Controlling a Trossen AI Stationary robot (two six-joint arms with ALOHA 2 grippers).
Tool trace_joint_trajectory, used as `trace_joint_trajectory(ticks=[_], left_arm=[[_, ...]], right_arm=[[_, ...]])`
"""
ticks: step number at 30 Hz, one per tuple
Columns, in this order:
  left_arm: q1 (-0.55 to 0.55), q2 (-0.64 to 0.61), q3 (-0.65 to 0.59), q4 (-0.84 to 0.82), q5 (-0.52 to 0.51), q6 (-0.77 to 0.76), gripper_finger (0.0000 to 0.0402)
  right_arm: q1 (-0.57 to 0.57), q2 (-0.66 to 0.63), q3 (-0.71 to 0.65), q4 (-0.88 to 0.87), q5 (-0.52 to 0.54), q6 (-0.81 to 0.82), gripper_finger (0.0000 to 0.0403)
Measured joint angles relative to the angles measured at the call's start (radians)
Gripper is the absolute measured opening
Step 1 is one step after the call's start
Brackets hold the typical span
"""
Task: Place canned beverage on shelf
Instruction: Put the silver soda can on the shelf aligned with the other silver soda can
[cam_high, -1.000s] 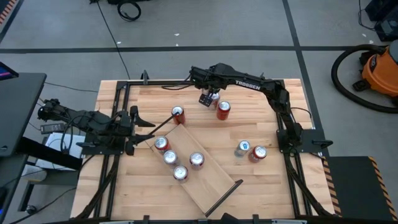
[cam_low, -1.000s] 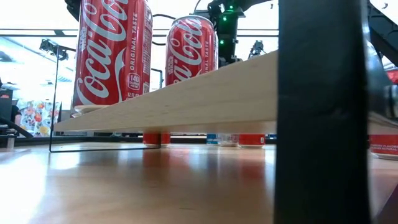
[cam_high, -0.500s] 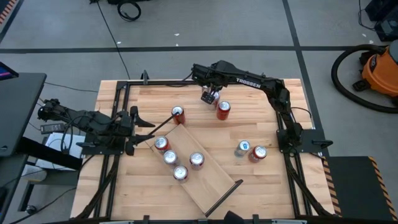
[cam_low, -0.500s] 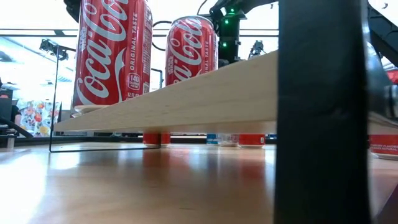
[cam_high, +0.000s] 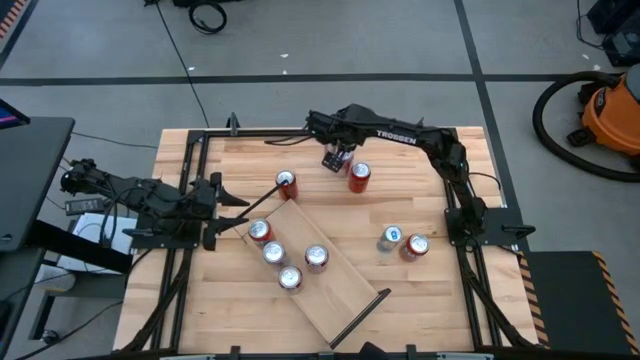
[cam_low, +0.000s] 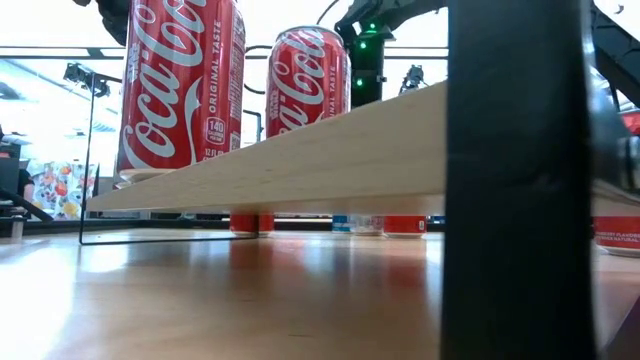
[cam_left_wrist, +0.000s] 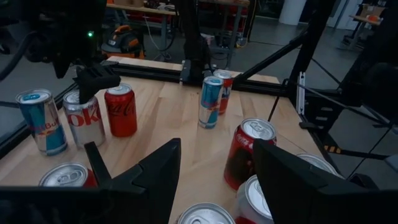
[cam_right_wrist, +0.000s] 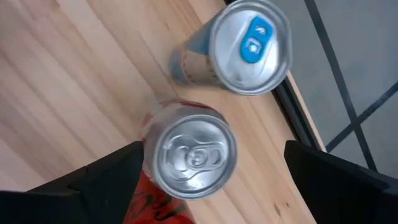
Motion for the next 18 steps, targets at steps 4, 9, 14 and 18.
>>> trace_joint_trajectory(ticks=[4,9,14,18], left_arm=[[0.0,0.0,0.0,0.0,0.0,-0.002,0.021],[0.0,0.0,0.0,0.001,0.0,-0.002,0.021],[0.0,0.0,0.0,0.001,0.0,-0.002,0.021],[0.0,0.0,0.0,0.001,0.0,-0.002,0.021]], right_arm=[[-0.005,0.0,-0.018,0.012,-0.03,0.002,0.04],[-0.03,0.0,-0.026,0.017,-0.107,0.019,0.04],[-0.061,0.0,-0.026,0.038,-0.16,0.041,0.04],[-0.071,-0.001,-0.044,0.051,-0.165,0.052,0.04]])
